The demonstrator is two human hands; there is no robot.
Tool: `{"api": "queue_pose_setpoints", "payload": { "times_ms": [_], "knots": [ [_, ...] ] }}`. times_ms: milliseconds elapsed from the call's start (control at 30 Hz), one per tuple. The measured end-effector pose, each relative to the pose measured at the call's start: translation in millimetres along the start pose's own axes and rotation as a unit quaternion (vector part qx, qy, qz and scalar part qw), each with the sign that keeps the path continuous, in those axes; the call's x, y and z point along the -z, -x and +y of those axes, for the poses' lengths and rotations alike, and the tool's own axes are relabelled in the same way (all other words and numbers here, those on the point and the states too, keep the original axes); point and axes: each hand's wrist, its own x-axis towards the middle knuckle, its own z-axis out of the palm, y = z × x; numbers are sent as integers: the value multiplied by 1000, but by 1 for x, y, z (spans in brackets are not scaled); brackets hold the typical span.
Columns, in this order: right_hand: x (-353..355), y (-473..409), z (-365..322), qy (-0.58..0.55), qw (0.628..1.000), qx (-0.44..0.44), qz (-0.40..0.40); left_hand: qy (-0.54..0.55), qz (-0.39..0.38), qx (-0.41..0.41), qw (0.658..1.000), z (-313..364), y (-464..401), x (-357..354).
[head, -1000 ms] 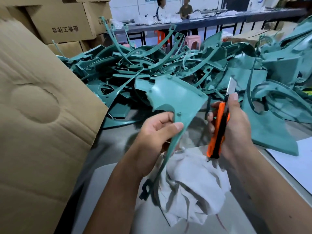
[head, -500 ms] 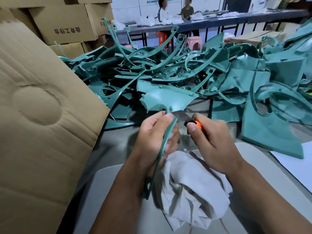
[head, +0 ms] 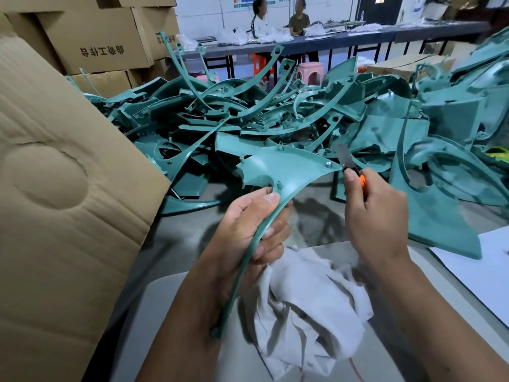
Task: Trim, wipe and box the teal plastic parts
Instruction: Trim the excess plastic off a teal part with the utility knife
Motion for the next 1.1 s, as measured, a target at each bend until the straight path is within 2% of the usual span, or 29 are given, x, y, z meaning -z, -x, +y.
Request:
{"api": "queue_pose_setpoints", "payload": {
  "times_ms": [67,133,233,300,400,467,600,700,867,1100],
  "knots": [
    [1,-3,5,44,998,-53,-12,5,3,-8,1000,2,1,-1],
    [3,-5,7,44,997,-62,-1,-26,8,-30,999,4,1,0],
    [7,-1,-4,-68,997,19,15,-96,41,-59,993,2,0,0],
    [5,6,-16,-131,987,92,-24,-124,71,-65,988,0,-1,1],
    [-1,15,-25,-142,972,165,-85,-118,80,-67,988,-3,-3,1],
    [-4,18,-28,-144,969,178,-86,-85,61,-63,992,-3,-3,2],
    [-8,20,-27,-115,983,137,-37,-28,35,-37,998,-1,-2,3],
    [-4,12,-17,-72,993,91,4,-26,27,-31,999,2,0,2],
    [-4,8,-8,23,999,40,13,-57,29,-27,998,-1,-2,4],
    [-6,4,0,67,997,-37,15,-67,53,-39,996,3,1,15]
  ]
}}
